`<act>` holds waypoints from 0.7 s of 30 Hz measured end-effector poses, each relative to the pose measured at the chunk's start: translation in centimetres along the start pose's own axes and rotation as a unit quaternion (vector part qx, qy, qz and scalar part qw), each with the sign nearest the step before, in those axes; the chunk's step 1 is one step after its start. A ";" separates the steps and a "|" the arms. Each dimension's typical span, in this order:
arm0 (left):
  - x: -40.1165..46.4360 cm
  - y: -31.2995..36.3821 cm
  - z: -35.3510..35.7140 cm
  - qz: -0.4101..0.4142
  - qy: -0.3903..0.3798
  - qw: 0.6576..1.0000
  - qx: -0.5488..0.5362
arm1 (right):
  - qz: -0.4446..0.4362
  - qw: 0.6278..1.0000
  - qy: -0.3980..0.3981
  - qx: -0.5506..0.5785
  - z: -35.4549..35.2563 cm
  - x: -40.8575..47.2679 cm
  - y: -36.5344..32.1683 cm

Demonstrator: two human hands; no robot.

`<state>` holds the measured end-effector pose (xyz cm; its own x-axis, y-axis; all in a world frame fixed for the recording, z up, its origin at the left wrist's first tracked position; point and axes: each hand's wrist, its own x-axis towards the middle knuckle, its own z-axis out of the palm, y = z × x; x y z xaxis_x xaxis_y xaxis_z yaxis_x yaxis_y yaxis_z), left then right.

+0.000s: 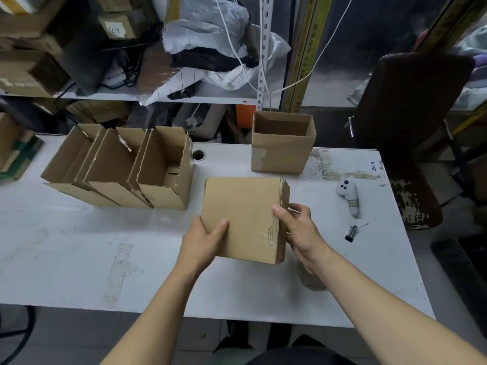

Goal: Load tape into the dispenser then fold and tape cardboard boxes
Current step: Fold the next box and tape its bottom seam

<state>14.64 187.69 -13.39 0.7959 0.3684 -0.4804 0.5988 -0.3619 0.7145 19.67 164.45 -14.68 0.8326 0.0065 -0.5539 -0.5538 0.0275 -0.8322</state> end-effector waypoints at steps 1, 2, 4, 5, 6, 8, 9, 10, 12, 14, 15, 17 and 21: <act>-0.2 -0.1 0.0 0.004 0.005 1.000 -0.002 | -0.012 0.999 0.028 -0.030 0.3 0.1 0.4; -0.3 -0.2 0.0 0.010 0.020 1.000 0.016 | -0.025 0.997 0.051 -0.059 0.5 0.1 1.0; -0.4 -0.6 0.5 0.023 0.055 0.995 0.076 | -0.029 0.995 0.048 -0.081 0.9 -0.1 2.0; -0.4 -1.0 0.7 0.024 0.064 0.993 0.100 | -0.021 0.996 0.019 -0.083 0.9 -0.1 2.7; -0.3 -1.4 0.9 0.020 0.063 0.991 0.119 | -0.013 0.996 -0.013 -0.085 0.9 -0.1 3.4; 0.1 -2.6 1.1 -0.005 0.043 0.987 0.152 | 0.010 0.994 -0.054 -0.094 0.6 -0.1 5.0; 0.3 -3.1 1.1 -0.021 0.030 0.986 0.163 | 0.024 0.992 -0.063 -0.104 0.4 -0.1 5.7; 0.4 -3.6 1.0 -0.035 0.019 0.984 0.171 | 0.036 0.990 -0.067 -0.115 0.2 0.0 6.5; 0.8 -4.5 1.1 -0.049 0.006 0.982 0.184 | 0.055 0.986 -0.080 -0.137 -0.2 -0.1 7.8; 0.9 -4.9 1.2 -0.052 0.003 0.980 0.191 | 0.060 0.986 -0.076 -0.138 -0.5 -0.3 8.5; 1.0 -5.0 1.4 -0.054 0.004 0.980 0.192 | 0.058 0.987 -0.065 -0.133 -0.6 -0.3 8.6; 1.2 -4.9 1.6 -0.061 0.006 0.979 0.197 | 0.039 0.989 -0.043 -0.134 -0.8 -0.2 8.5; 1.2 -4.5 2.5 -0.071 0.015 0.979 0.193 | -0.005 0.987 -0.025 -0.162 -1.2 0.4 8.0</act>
<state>13.08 187.62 -18.45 0.7034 0.4615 -0.5406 0.6965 -0.5996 0.3942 15.54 163.51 -21.55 0.8330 0.0564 -0.5504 -0.5133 -0.2927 -0.8068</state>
